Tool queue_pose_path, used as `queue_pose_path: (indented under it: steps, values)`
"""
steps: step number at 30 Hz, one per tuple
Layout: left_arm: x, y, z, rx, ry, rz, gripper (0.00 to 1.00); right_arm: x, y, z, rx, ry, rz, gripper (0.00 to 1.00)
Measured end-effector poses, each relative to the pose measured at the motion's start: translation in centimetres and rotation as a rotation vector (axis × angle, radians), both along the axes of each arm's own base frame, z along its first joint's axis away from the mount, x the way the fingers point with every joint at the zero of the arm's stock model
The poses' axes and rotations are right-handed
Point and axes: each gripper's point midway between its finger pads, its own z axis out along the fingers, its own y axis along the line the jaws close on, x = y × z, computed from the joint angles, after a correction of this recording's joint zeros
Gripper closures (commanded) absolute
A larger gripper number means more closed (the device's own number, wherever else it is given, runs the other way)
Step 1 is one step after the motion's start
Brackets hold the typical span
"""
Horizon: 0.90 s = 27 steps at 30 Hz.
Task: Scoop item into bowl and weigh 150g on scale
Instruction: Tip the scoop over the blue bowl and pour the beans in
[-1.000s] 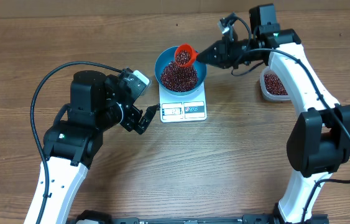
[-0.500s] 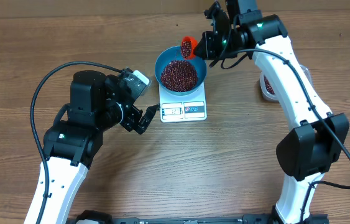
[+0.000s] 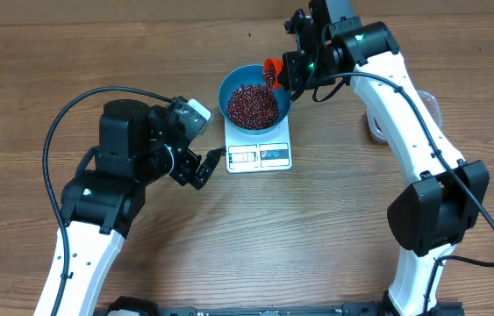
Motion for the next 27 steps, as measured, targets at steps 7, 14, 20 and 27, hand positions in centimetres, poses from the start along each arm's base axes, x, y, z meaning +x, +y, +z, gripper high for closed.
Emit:
queue_pose_path:
  steps: [7, 14, 20, 27]
  values:
    - [0.0, 0.0, 0.0, 0.0, 0.0, 0.0, 0.0, -0.6, 0.7, -0.4, -0.051, -0.013, 0.033, 0.96]
    - [0.0, 0.0, 0.0, 0.0, 0.0, 0.0, 0.0, -0.8, 1.0, -0.5, -0.076, -0.026, 0.047, 0.96]
    - [0.0, 0.0, 0.0, 0.0, 0.0, 0.0, 0.0, -0.6, 0.8, -0.6, -0.093, -0.033, 0.042, 0.96]
    - [0.0, 0.0, 0.0, 0.0, 0.0, 0.0, 0.01, -0.6, 0.7, -0.6, -0.099, -0.037, 0.042, 0.96]
